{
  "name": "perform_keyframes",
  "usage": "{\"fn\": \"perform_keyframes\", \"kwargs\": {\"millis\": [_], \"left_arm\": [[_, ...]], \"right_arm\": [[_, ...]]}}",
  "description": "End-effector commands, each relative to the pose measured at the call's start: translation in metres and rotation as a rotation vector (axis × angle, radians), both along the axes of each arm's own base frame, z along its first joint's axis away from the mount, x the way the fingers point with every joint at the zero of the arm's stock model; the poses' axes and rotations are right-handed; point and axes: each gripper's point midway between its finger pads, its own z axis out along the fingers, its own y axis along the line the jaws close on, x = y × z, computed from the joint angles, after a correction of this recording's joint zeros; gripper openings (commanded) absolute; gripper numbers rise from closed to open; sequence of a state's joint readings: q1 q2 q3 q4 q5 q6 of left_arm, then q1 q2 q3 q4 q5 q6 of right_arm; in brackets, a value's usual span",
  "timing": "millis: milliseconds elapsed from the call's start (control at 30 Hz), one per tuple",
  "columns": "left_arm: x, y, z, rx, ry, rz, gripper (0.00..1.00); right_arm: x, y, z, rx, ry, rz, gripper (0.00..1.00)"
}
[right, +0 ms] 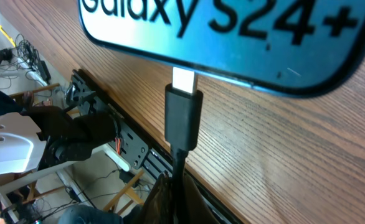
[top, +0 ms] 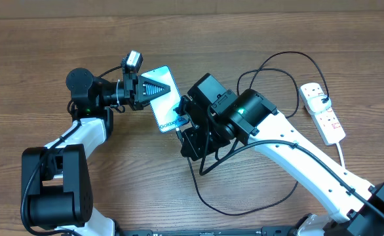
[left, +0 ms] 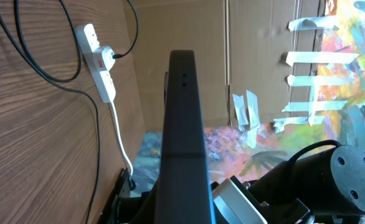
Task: Plug charger to phone and switch on socket
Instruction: 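Push the USB-C plug up into the phone's port with the right gripper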
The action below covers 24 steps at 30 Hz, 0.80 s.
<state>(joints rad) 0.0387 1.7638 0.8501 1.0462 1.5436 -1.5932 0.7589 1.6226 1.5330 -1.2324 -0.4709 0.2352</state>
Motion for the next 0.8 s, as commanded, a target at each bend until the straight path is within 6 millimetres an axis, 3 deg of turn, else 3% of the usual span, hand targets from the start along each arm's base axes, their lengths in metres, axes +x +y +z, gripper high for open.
{"fn": "perform_keyframes", "kwargs": {"millis": [0, 533, 767], "left_arm": [[0.004, -0.002, 0.009, -0.001, -0.041, 0.008, 0.04], [-0.004, -0.003, 0.008, 0.007, -0.071, -0.036, 0.04], [-0.006, -0.006, 0.007, 0.009, -0.105, -0.052, 0.04]], "right_arm": [[0.005, 0.005, 0.009, 0.027, -0.026, 0.001, 0.04], [0.013, 0.009, 0.011, 0.046, -0.064, -0.002, 0.04], [0.043, 0.001, 0.006, -0.029, -0.214, -0.061, 0.04]]}}
